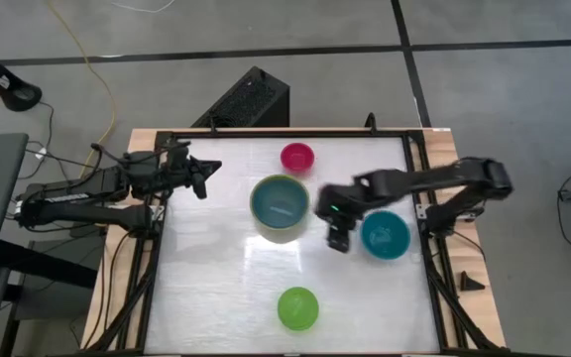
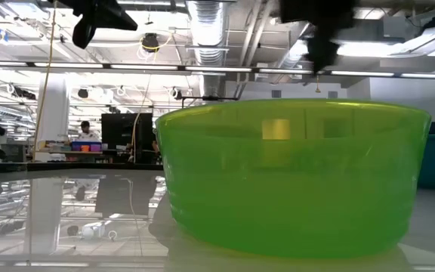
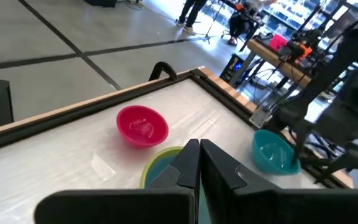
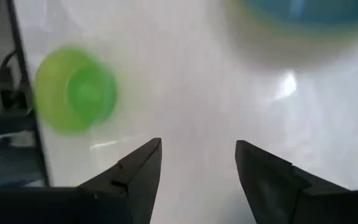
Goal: Nest bowls inside each other
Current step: Stack the dark blue bowl on top of the blue bowl
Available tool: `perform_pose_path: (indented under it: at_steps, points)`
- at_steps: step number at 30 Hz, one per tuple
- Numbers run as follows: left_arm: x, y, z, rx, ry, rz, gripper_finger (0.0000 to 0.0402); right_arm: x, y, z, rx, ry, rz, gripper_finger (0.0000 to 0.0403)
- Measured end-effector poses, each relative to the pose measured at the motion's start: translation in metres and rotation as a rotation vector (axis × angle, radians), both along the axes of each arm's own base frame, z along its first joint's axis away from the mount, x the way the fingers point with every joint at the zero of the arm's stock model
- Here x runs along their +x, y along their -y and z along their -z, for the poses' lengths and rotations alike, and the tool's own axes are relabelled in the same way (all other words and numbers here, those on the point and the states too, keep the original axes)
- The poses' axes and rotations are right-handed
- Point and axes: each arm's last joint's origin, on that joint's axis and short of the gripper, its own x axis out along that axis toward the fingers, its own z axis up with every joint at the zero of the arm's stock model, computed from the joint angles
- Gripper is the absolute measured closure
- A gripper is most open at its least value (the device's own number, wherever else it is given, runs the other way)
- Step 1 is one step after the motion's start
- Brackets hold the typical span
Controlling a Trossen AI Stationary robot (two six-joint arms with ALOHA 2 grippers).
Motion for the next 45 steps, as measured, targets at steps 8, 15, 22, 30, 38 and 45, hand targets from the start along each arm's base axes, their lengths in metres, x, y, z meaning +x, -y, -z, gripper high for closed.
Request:
perform_pose_path:
  at_steps: [8,15,22,30,38,45]
  points:
    - [0.000,0.000,0.003,0.010,-0.038,0.008,0.0401,-0.083,-0.032,0.023,0.059,-0.040,0.217,0.0173]
    - [0.000,0.000,0.004,0.009,-0.049,0.008,0.0401,-0.117,-0.050,0.049,0.118,-0.103,0.298,0.0173]
    - [0.000,0.000,0.004,0.005,-0.045,0.007,0.0401,-0.125,-0.060,0.085,0.065,-0.184,0.312,0.0173]
    - [0.000,0.000,0.004,-0.007,-0.036,0.004,0.0401,-0.126,-0.052,0.127,0.044,-0.238,0.369,0.0193]
    - [0.000,0.000,0.003,-0.016,-0.028,0.001,0.0401,-0.098,-0.043,0.107,0.129,0.047,0.272,0.0335]
    - [0.000,0.000,0.003,-0.017,-0.026,-0.009,0.0401,-0.072,-0.013,0.071,0.098,0.438,0.308,0.0369]
